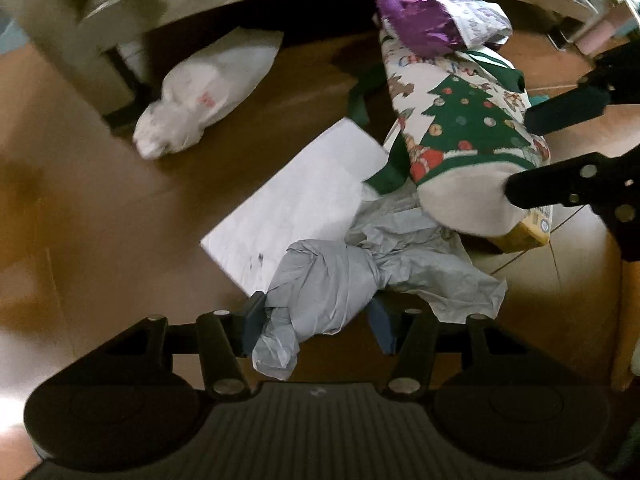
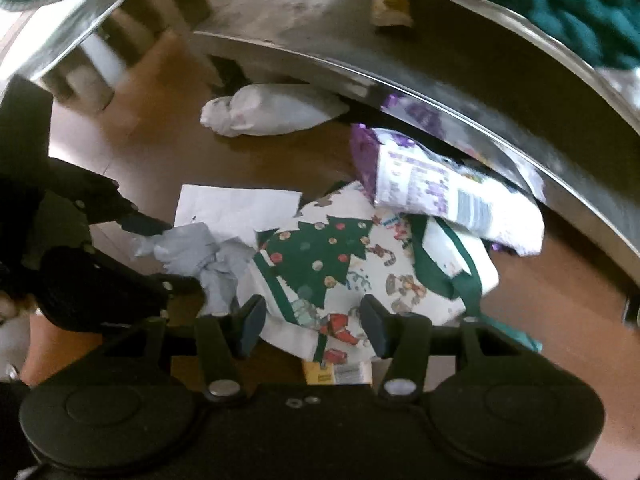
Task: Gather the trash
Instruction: 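Grasp the grey crumpled paper with left tool while right tool grasps Christmas-print wrapper, then lift both items to the teal wastebasket and open both tools inside it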
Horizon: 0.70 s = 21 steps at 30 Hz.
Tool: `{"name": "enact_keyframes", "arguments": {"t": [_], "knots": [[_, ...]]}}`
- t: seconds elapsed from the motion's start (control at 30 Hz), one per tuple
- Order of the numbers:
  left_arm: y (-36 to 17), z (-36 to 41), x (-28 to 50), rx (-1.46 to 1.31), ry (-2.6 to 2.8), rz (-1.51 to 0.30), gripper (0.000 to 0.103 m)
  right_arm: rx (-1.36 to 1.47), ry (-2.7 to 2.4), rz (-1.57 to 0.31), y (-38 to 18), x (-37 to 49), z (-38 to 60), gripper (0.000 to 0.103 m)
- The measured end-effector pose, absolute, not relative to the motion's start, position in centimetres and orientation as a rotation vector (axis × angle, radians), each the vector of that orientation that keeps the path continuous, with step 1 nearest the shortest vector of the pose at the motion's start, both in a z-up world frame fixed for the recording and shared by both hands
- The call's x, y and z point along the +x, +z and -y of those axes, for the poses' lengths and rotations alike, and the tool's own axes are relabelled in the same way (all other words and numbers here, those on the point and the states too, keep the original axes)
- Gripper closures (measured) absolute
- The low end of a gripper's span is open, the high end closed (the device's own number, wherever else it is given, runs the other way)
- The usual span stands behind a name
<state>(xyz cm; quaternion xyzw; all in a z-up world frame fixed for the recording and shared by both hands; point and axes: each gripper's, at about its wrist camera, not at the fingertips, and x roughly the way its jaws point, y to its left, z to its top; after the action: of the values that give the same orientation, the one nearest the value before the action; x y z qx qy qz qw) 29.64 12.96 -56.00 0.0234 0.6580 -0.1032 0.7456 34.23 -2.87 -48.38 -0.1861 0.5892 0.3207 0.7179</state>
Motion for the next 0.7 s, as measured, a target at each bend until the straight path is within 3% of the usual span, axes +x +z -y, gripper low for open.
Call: {"name": "enact_keyframes", "arguments": {"t": [0.17,0.2,0.23,0.37,0.7], "knots": [[-56.1,-13.5,28.5,0.027,-0.204,-1.462,0.049,-0.415,0.741,-1.307,-49.3,34.2,2.9,0.055],[-56.1,-13.6,28.4,0.024,-0.202,-1.467,0.049,-0.396,0.736,-1.312,-49.4,34.3,3.2,0.06],[-56.1,-13.7,28.3,0.019,-0.2,-1.469,0.049,-0.373,0.737,-1.32,-49.4,34.5,3.4,0.074],[-55.8,-13.7,28.2,0.005,-0.191,-1.464,0.049,-0.345,0.737,-1.311,-48.7,34.4,4.0,0.09],[-49.3,-14.9,28.0,-0.047,-0.147,-1.42,0.049,-0.207,0.756,-1.279,-41.2,33.6,5.8,0.094]]}}
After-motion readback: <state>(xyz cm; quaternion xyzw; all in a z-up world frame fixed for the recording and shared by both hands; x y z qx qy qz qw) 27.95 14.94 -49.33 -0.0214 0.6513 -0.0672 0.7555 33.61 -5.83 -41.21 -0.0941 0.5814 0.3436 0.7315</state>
